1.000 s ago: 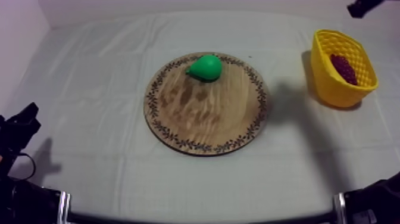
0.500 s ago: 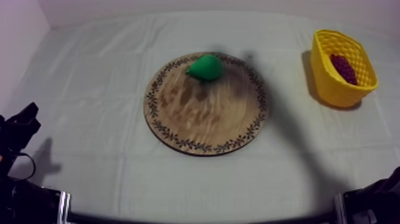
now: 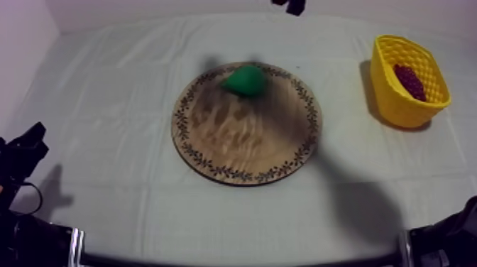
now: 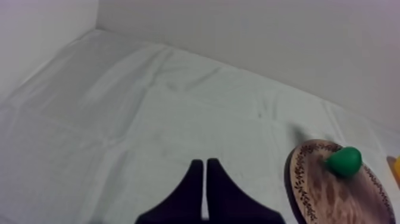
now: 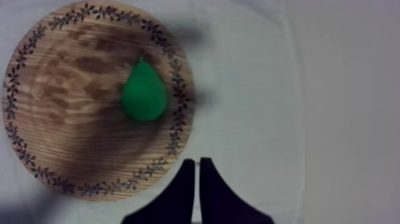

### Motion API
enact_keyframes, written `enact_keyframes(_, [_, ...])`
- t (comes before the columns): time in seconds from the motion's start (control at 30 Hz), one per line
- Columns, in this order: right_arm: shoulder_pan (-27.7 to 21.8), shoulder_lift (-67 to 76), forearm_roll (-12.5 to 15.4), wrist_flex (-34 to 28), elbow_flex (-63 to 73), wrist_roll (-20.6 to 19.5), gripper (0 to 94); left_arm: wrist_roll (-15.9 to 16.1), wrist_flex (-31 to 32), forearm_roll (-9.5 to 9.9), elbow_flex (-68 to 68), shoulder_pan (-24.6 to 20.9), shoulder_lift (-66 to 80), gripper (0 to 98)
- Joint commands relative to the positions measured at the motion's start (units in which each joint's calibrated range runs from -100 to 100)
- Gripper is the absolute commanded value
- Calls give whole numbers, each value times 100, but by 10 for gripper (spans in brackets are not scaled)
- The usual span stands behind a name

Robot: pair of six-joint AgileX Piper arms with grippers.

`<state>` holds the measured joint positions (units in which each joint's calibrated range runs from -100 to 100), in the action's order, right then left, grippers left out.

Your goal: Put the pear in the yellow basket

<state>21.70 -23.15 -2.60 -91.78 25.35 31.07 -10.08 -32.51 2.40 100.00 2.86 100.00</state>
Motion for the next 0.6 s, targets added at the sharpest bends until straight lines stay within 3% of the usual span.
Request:
enact_keyframes(0.0, [51, -257, -69, -210, 77, -4, 7, -1, 1, 2, 0, 0, 0, 1])
enact_keyframes(0.27, [187, -858, -249, -468, 287, -117, 10, -1, 1, 2, 0, 0, 0, 1])
enact_keyframes(0.47, [280, -1158, -314, -496, 496, -254, 121, -1, 1, 2, 0, 0, 0, 1])
enact_keyframes(0.57, [292, -1231, -282, -501, 572, -273, 238, -1, 1, 2, 0, 0, 0, 1])
